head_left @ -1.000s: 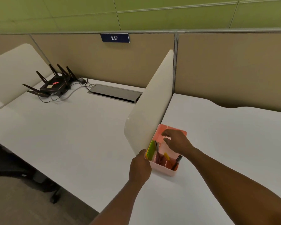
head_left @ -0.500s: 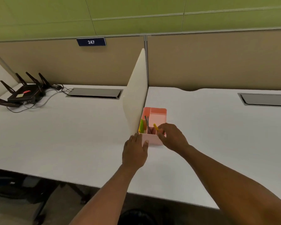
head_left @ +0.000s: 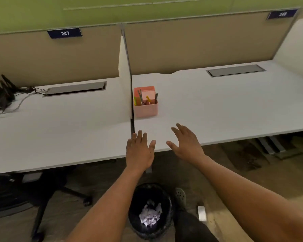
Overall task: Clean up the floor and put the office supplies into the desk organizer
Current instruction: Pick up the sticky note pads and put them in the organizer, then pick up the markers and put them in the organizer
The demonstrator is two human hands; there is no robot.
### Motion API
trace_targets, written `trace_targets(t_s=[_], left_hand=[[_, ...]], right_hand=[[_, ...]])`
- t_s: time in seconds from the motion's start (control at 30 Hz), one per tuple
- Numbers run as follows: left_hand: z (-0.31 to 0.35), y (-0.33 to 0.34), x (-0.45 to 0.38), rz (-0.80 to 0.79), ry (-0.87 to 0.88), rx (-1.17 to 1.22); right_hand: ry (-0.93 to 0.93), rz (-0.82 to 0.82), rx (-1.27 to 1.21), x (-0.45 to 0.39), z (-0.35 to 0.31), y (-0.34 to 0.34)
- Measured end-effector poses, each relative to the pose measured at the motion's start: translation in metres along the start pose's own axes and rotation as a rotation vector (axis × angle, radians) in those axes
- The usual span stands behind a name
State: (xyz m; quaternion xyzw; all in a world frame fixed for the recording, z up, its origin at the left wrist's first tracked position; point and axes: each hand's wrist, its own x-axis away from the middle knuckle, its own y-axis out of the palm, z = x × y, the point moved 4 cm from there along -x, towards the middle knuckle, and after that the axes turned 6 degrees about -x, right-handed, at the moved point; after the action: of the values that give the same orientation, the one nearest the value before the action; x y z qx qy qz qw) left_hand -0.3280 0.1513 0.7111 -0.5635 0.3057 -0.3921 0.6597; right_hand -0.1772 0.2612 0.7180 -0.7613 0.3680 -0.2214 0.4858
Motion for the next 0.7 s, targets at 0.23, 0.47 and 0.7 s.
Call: trace_targets(t_s=[0.23, 0.47, 0.7], left_hand=[[0.046, 0.010, 0.056, 0.008, 0.139, 0.047], [0.095, 0.052, 0.098, -0.004, 0.182, 0.146], [0.139, 0.173, 0.131, -0.105, 0.000, 0.278]], right_hand=[[0.147, 0.046, -0.001, 0.101, 0.043, -0.030], [0.257, 0.026, -0.038, 0.159, 0.119, -0.028], [0.370, -0.080, -0.116, 0.211, 0.238, 0.031]])
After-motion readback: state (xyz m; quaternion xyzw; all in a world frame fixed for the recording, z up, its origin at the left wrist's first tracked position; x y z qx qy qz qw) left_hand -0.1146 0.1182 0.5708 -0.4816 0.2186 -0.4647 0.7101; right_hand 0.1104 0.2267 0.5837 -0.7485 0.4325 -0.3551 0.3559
